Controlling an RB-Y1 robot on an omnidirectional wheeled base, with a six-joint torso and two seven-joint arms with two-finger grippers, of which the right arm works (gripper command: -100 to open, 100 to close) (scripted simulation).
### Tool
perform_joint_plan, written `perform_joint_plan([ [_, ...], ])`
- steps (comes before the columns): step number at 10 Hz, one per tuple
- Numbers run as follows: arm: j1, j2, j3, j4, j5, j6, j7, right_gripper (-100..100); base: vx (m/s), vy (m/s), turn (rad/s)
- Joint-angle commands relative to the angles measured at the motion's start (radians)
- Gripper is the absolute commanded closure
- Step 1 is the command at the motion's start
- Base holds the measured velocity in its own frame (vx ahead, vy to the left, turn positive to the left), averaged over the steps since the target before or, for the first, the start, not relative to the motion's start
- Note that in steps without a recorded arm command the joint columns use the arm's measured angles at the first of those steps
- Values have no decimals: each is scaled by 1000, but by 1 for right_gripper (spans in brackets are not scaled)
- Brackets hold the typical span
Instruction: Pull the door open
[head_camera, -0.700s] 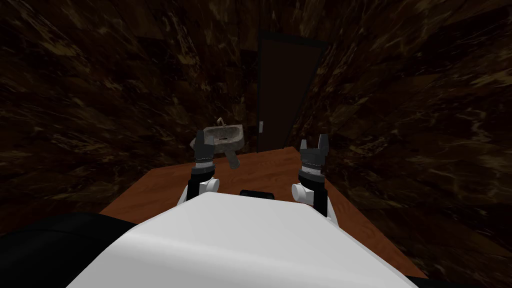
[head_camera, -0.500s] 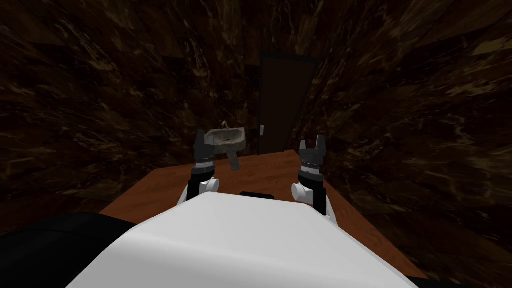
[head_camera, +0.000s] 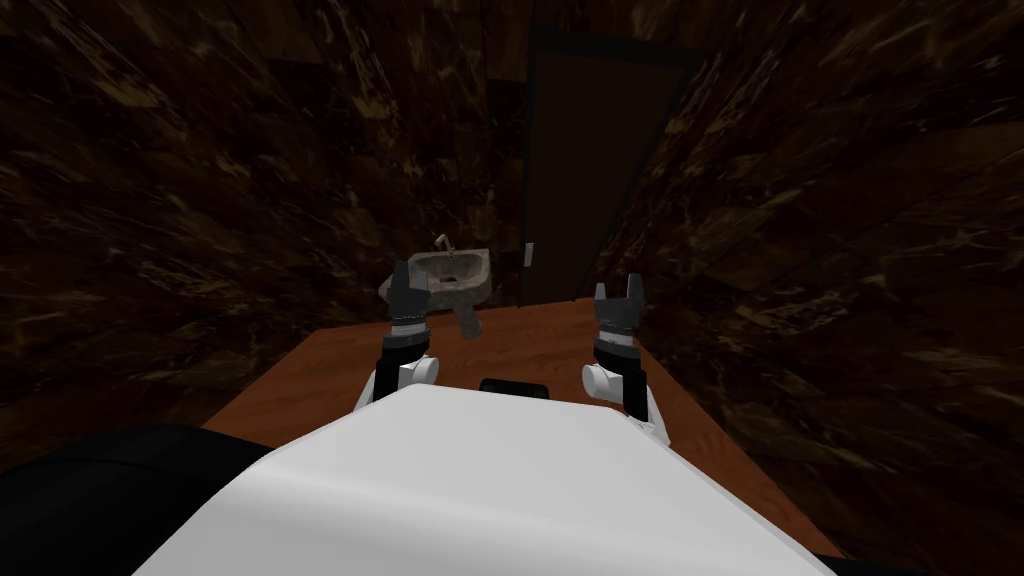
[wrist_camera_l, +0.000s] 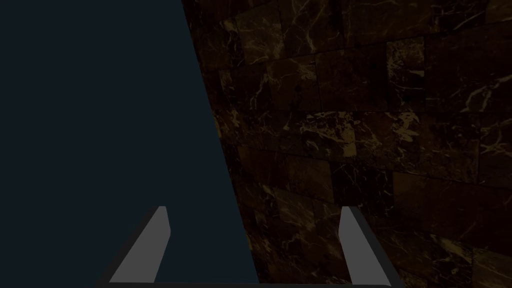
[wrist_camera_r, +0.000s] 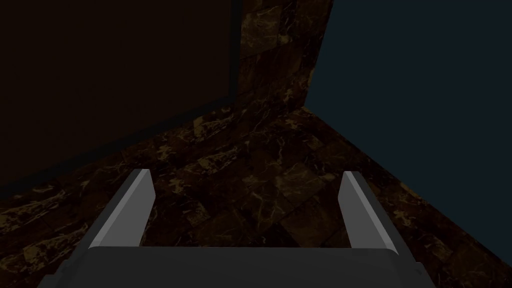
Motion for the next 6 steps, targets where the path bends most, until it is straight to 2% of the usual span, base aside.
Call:
perform_joint_plan([
  [1, -16, -2, -1, 29, -10, 1, -18, -100, 68, -10, 78],
  [6, -55, -17, -13, 106, -54, 10, -86, -100, 74, -19, 81],
])
